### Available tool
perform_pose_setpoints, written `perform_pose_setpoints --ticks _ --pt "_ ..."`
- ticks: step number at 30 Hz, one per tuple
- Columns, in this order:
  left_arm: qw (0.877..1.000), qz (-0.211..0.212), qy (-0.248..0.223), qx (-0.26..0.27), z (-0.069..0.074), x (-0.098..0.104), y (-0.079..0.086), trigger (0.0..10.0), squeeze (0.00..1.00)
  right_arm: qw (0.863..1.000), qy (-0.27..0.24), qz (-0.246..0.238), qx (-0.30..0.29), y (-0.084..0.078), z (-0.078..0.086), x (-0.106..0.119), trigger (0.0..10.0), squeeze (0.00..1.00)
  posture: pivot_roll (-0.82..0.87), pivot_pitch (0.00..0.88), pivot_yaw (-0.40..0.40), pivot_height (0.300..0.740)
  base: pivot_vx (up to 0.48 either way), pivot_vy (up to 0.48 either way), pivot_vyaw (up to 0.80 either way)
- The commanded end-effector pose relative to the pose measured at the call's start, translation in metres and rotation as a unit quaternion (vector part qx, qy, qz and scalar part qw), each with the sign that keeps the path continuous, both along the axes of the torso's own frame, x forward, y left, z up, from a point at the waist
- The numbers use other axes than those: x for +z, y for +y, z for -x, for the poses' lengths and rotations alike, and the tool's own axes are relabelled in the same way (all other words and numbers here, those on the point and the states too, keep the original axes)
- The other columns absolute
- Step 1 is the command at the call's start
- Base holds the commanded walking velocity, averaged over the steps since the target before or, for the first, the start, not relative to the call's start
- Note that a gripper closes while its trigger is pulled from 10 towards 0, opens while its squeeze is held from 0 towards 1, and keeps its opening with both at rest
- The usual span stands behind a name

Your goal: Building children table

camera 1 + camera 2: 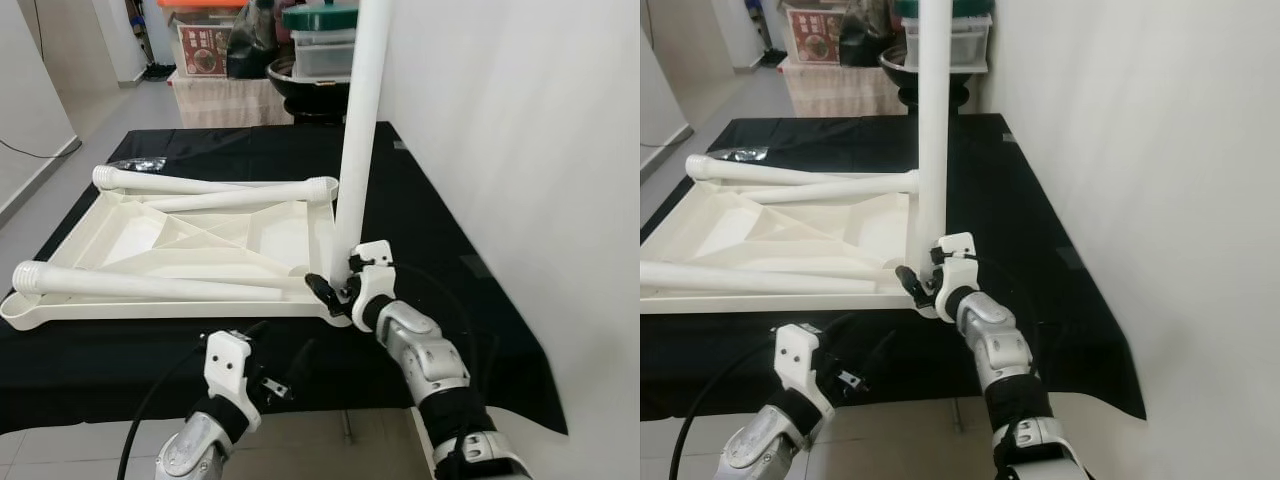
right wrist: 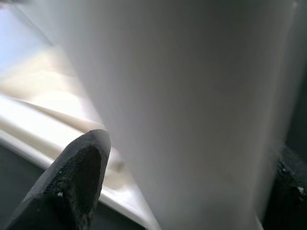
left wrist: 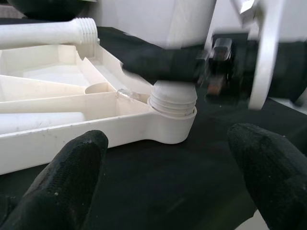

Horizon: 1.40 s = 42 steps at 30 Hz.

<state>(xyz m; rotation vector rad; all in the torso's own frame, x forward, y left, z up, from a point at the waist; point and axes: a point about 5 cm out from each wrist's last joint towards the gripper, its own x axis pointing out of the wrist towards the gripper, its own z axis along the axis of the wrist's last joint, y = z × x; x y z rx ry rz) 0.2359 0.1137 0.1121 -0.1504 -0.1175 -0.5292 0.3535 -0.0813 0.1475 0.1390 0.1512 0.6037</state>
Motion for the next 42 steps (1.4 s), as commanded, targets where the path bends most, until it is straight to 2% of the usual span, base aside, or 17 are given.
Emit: perform_pose_setpoints --ticks 1,4,6,7,8,12,15,20,25,29,30,31,36,42 --pt "1.000 -0.001 0.011 -0.001 0.001 -0.005 0.000 10.0 0.00 0.998 -0.048 -0.008 0.051 0.001 -0.001 0.024 10.0 0.00 0.05 0.066 -0.037 0.740 0.000 0.000 0.00" --pt "1.000 -0.001 0.011 -0.001 0.000 -0.005 -0.001 10.0 0.00 0.996 -0.067 -0.003 0.062 -0.005 -0.003 0.033 10.0 0.00 0.05 0.065 -0.040 0.740 0.000 0.000 0.00" --pt "1.000 0.000 0.011 0.001 0.000 -0.005 -0.001 10.0 0.00 0.989 -0.090 0.022 0.119 -0.018 -0.009 0.046 10.0 0.00 0.05 0.064 -0.045 0.740 0.000 0.000 0.00" --pt "1.000 0.000 0.011 0.001 0.000 -0.005 -0.001 10.0 0.00 0.989 -0.090 0.022 0.119 -0.018 -0.009 0.046 10.0 0.00 0.05 0.064 -0.045 0.740 0.000 0.000 0.00" --pt "1.000 0.000 0.010 0.002 -0.001 -0.005 -0.001 10.0 0.00 0.978 -0.093 0.060 0.175 -0.028 -0.013 0.048 10.0 0.00 0.05 0.062 -0.047 0.740 0.000 0.000 0.00" --pt "1.000 0.000 0.009 0.003 -0.001 -0.005 -0.001 10.0 0.00 0.972 -0.092 0.082 0.202 -0.032 -0.014 0.047 10.0 0.00 0.05 0.061 -0.047 0.740 0.000 0.000 0.00" --pt "1.000 0.000 0.009 0.004 -0.001 -0.006 -0.002 10.0 0.00 0.955 -0.089 0.105 0.264 -0.036 -0.012 0.046 10.0 0.00 0.05 0.055 -0.043 0.740 0.000 0.000 0.00" --pt "1.000 0.000 0.010 0.002 -0.001 -0.006 -0.002 10.0 0.00 0.956 -0.079 0.115 0.257 -0.040 -0.016 0.043 10.0 0.00 0.05 0.050 -0.044 0.740 0.000 0.000 0.00" --pt "1.000 0.000 0.010 0.002 -0.001 -0.007 -0.003 10.0 0.00 0.959 -0.063 0.097 0.258 -0.041 -0.018 0.039 10.0 0.00 0.05 0.050 -0.045 0.740 0.000 0.000 0.00" --pt "1.000 0.001 0.010 0.002 -0.001 -0.007 -0.004 10.0 0.00 0.955 -0.056 0.088 0.277 -0.041 -0.018 0.035 10.0 0.00 0.05 0.048 -0.044 0.740 0.000 0.000 0.00" --pt "1.000 0.001 0.010 0.002 0.000 -0.007 -0.004 10.0 0.00 0.952 -0.054 0.083 0.289 -0.042 -0.017 0.034 9.0 0.00 0.05 0.049 -0.043 0.740 0.000 0.000 0.00" --pt "1.000 0.002 0.011 0.001 0.000 -0.007 -0.004 10.0 0.00 0.950 -0.051 0.076 0.300 -0.042 -0.016 0.034 0.0 0.00 0.05 0.050 -0.043 0.740 0.000 0.000 0.00" --pt "1.000 0.003 0.010 0.002 0.000 -0.007 -0.004 10.0 0.00 0.945 -0.049 0.068 0.316 -0.043 -0.016 0.033 0.0 0.00 0.05 0.055 -0.043 0.740 0.000 0.000 0.00" --pt "1.000 0.003 0.009 0.004 0.000 -0.006 -0.004 10.0 0.00 0.949 -0.047 0.070 0.303 -0.047 -0.017 0.031 0.0 0.00 0.05 0.060 -0.047 0.740 0.000 0.000 0.00"
